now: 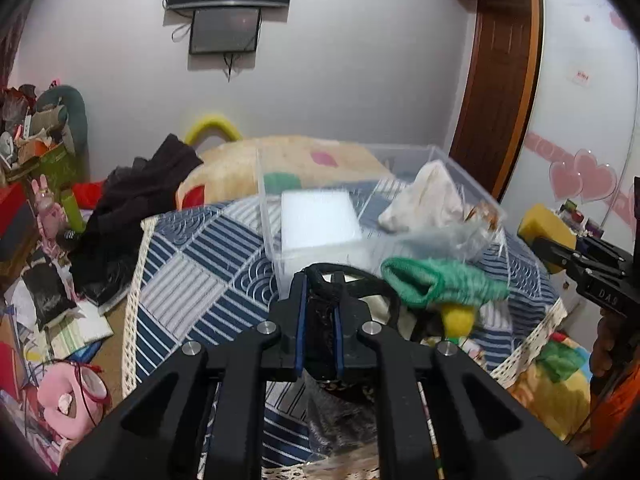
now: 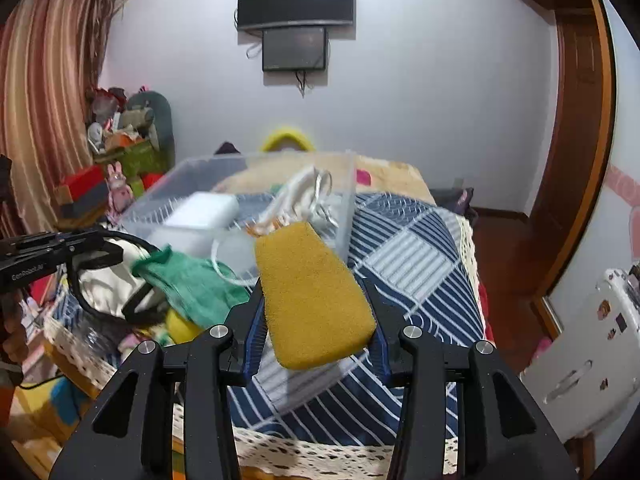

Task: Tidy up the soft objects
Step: 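Grasp the black-trimmed cloth with the left tool while the right tool grasps the yellow sponge, then lower the black cloth with the left tool while the right tool lowers the sponge into the box, then grasp the bagged grey sock with the left tool while the right tool grasps the green knitted glove, then drop the grey sock bag with the left tool while the right tool drops the glove into the box, then grasp the floral cloth with the left tool while the right tool grasps the yellow felt ball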

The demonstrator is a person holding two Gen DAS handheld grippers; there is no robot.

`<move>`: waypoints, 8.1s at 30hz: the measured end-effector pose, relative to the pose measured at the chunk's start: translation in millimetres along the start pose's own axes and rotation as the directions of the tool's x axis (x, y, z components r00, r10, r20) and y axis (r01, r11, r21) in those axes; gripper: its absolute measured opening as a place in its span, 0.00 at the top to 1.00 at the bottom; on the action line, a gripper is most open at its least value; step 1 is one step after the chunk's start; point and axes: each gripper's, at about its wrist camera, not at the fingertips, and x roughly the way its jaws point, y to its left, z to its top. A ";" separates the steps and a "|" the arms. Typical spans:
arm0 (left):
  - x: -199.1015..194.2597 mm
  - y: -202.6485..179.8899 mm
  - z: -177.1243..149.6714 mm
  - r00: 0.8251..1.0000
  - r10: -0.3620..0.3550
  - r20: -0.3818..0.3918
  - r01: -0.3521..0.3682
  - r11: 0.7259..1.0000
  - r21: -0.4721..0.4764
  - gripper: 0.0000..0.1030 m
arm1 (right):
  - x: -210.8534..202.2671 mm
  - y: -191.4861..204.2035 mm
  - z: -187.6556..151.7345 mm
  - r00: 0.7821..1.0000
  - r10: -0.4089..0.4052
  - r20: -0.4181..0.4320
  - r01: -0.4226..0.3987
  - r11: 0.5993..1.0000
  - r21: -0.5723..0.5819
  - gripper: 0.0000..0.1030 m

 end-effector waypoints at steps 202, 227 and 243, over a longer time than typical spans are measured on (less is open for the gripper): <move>94.2 -11.9 51.5 0.999 -0.020 -0.033 0.019 0.999 -0.033 0.54 | 56.1 46.3 31.5 0.998 0.030 -0.048 -0.033 0.998 -0.060 0.75; 17.5 -24.4 9.2 0.997 0.041 0.058 -0.042 0.999 0.028 0.10 | 36.2 60.5 -2.6 0.987 0.150 -0.062 -0.152 0.988 -0.025 0.49; 48.4 -27.5 -47.6 0.988 -0.031 -0.149 0.033 0.999 0.010 0.10 | 64.3 75.1 -32.1 0.952 0.240 -0.190 -0.246 0.969 -0.013 0.55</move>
